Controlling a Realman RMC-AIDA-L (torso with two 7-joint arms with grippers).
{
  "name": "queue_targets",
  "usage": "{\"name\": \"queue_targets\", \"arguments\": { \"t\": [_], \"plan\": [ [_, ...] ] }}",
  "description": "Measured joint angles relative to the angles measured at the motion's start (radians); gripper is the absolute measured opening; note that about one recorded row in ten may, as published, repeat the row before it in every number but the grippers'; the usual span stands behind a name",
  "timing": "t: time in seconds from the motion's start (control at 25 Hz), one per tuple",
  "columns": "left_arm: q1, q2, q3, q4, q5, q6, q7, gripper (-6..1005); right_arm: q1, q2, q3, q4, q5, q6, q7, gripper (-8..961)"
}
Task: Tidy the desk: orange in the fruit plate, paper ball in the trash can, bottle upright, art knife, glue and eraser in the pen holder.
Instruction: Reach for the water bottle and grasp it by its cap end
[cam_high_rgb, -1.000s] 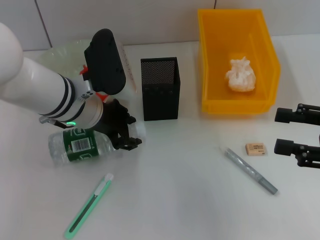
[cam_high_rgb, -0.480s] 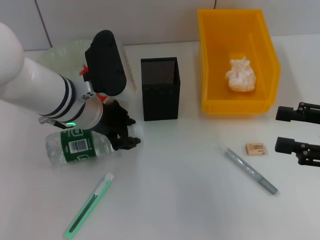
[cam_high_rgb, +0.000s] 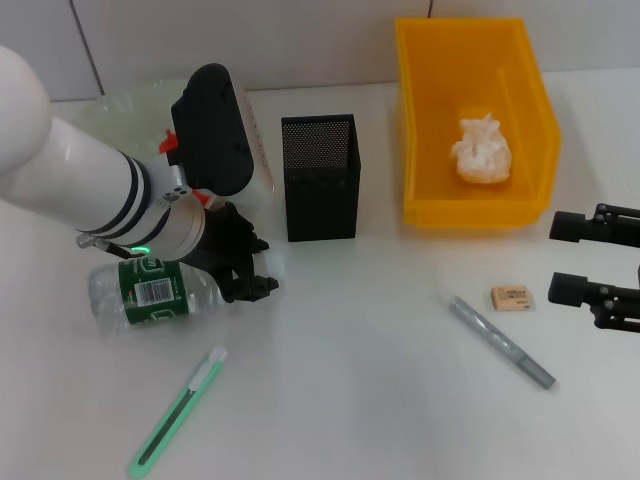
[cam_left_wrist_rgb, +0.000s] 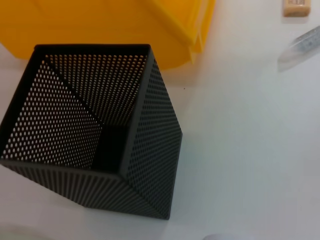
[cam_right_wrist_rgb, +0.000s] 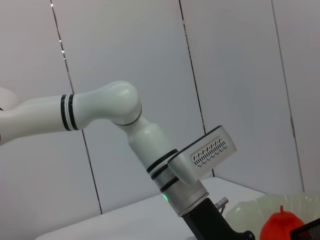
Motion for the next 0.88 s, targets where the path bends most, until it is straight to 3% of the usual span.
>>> {"name": "queue_targets", "arguments": {
  "t": [0.88],
  "plan": [
    [0.027,0.001,-0.006,0.069,0.002,0.037,-0.027,449,0.003,-0.004,0.001,0.01,0.002,0.013,0.0,663]
  ]
}}
